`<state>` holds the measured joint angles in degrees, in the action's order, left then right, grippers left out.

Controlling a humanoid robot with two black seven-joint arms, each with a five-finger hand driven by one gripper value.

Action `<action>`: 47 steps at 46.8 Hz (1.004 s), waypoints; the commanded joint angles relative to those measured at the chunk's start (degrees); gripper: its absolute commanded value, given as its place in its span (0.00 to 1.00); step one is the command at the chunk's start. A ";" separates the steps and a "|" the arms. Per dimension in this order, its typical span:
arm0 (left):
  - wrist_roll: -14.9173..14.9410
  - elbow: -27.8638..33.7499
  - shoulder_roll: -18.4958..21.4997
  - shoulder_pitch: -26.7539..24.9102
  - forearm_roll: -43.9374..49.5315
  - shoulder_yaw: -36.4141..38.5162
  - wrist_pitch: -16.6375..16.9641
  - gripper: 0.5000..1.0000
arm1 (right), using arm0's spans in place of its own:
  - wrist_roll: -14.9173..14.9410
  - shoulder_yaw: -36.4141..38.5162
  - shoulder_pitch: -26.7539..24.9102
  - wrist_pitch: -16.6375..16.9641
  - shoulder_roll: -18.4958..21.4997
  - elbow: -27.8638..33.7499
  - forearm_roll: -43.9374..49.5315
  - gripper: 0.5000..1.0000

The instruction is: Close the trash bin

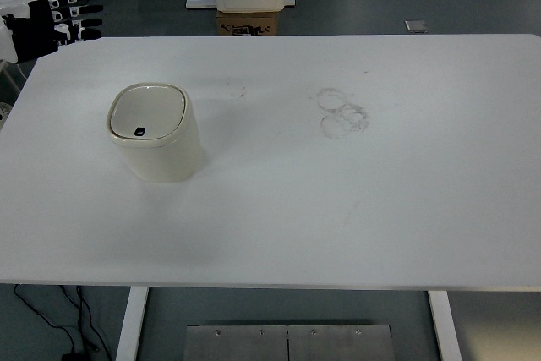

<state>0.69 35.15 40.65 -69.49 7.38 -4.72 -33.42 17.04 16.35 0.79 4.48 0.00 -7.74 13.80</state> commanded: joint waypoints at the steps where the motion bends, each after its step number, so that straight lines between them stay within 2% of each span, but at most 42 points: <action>1: -2.00 -0.43 -0.13 2.43 0.00 -2.31 1.51 1.00 | 0.01 0.00 0.00 0.00 0.00 0.00 0.00 0.98; 14: -8.95 -2.63 -0.39 10.51 0.44 -11.27 6.17 1.00 | 0.01 0.00 0.00 0.00 0.00 0.00 0.00 0.98; 22: -9.30 -3.24 -2.50 13.15 0.88 -12.68 6.43 1.00 | 0.01 0.00 0.00 0.00 0.00 0.09 0.00 0.98; 35: -9.30 -3.42 -6.19 20.36 5.71 -21.38 6.00 1.00 | 0.01 0.00 0.00 0.00 0.00 0.00 0.00 0.98; 42: -9.30 -3.42 -7.07 23.08 6.50 -26.48 5.73 1.00 | 0.01 0.00 0.00 0.00 0.00 0.00 0.00 0.98; 47: -9.30 -3.42 -7.07 24.31 6.50 -27.54 4.68 1.00 | 0.01 0.00 0.00 0.00 0.00 0.00 0.00 0.98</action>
<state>-8.61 31.73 33.58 -45.89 13.90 -31.93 -28.17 17.06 16.35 0.79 4.48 0.00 -7.73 13.81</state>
